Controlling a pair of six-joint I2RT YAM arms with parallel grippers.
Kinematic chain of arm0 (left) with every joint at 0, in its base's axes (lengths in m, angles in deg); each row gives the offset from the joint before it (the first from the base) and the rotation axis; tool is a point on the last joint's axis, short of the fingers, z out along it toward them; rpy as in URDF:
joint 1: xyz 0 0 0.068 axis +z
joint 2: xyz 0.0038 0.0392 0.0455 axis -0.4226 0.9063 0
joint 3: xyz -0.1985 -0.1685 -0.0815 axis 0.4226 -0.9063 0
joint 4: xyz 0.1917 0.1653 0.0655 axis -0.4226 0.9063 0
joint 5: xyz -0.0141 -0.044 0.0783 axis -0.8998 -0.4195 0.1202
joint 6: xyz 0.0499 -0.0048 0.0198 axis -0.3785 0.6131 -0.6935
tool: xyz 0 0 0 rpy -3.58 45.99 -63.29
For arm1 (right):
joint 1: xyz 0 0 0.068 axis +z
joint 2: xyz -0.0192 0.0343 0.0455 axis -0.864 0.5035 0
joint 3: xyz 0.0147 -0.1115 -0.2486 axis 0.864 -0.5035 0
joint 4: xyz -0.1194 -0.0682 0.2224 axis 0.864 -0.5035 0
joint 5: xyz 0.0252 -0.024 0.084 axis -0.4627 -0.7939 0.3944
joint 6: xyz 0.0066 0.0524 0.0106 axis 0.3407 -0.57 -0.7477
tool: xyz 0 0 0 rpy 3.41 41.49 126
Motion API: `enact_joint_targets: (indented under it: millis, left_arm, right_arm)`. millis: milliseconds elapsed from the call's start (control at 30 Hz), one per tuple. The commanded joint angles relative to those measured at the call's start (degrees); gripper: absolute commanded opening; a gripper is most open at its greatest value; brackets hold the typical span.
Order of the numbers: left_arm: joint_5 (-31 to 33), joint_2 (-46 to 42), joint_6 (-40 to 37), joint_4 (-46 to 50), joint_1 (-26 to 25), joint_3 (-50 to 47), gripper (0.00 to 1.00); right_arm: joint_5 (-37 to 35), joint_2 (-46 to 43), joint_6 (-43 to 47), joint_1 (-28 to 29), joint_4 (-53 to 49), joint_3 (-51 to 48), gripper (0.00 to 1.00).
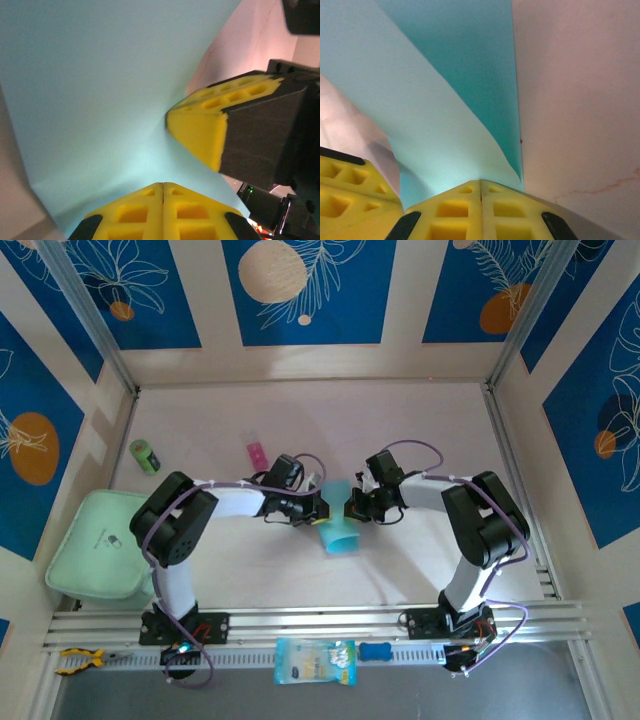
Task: Fold a paper plane with a square sheet of paper (pick it up from the middle)
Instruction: First fold the square sheet of paper in half at the center of the table.
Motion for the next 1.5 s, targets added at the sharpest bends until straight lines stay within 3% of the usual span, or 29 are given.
enact_joint_targets:
  millis: [0, 333, 600, 867, 1167, 1467]
  left_arm:
    - [-0.3, 1.2, -0.7, 1.0, -0.5, -2.1, 0.05]
    - [4.2, 0.6, -5.5, 2.9, -0.5, -8.3, 0.06]
    - [0.0, -5.4, 2.9, -6.8, -1.4, -8.0, 0.06]
    - [-2.5, -3.5, 4.2, -9.1, -2.6, -8.4, 0.07]
    - [-0.1, -0.5, 2.9, -8.3, -3.1, -14.6, 0.06]
    - [0.4, -7.5, 1.4, -2.4, -3.8, -11.6, 0.09]
  right_arm:
    - [-5.9, 1.7, -0.7, 0.5, -5.3, -3.6, 0.00]
    - [-6.4, 1.1, -0.8, 0.4, -3.6, -6.0, 0.00]
    - [-6.2, -0.3, -1.5, 0.5, -2.5, -6.3, 0.00]
    - [-6.1, -0.7, -1.5, 0.4, -2.1, -7.3, 0.00]
    - [-5.9, -0.2, -1.1, 0.5, -1.2, -7.9, 0.00]
    - [-6.1, -0.3, -1.5, 0.5, -1.1, -8.2, 0.00]
